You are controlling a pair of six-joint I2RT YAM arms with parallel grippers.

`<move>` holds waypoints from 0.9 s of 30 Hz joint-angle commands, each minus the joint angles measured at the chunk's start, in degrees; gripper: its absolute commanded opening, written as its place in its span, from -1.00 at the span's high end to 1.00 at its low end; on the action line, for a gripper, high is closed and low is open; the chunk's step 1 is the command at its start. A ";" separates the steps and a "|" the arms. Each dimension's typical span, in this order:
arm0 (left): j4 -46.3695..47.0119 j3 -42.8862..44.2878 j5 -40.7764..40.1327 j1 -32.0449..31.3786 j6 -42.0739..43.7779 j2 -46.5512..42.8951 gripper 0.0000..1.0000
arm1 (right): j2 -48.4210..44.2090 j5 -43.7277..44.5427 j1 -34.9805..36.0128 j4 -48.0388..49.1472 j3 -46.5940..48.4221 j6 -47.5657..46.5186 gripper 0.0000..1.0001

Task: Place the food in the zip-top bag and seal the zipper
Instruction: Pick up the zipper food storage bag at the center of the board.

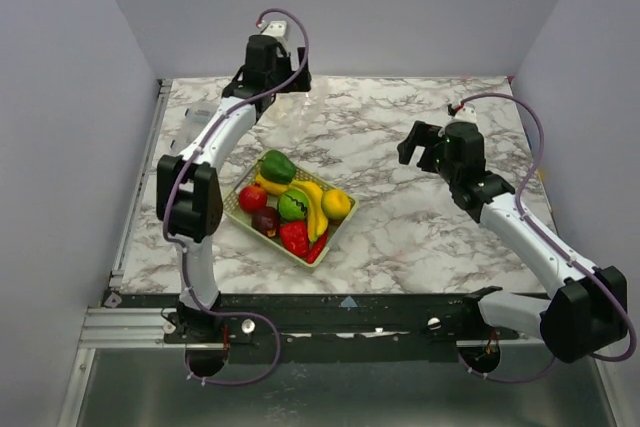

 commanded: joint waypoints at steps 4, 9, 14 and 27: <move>-12.64 17.84 -8.92 -4.34 -0.14 15.10 -0.97 | -0.84 -0.79 -0.08 -1.84 -1.12 0.18 -1.00; -17.17 26.32 -11.07 -4.61 -5.40 22.50 -0.97 | -1.81 0.28 -0.09 -1.84 -2.22 0.34 -1.00; -19.52 30.50 -11.81 -4.14 -9.12 25.74 -0.97 | -2.01 1.23 -0.08 -1.63 -2.87 0.53 -1.00; -23.10 31.57 2.45 -1.66 -29.93 31.71 -0.75 | -1.26 2.35 -0.11 -1.61 -3.15 2.25 -1.00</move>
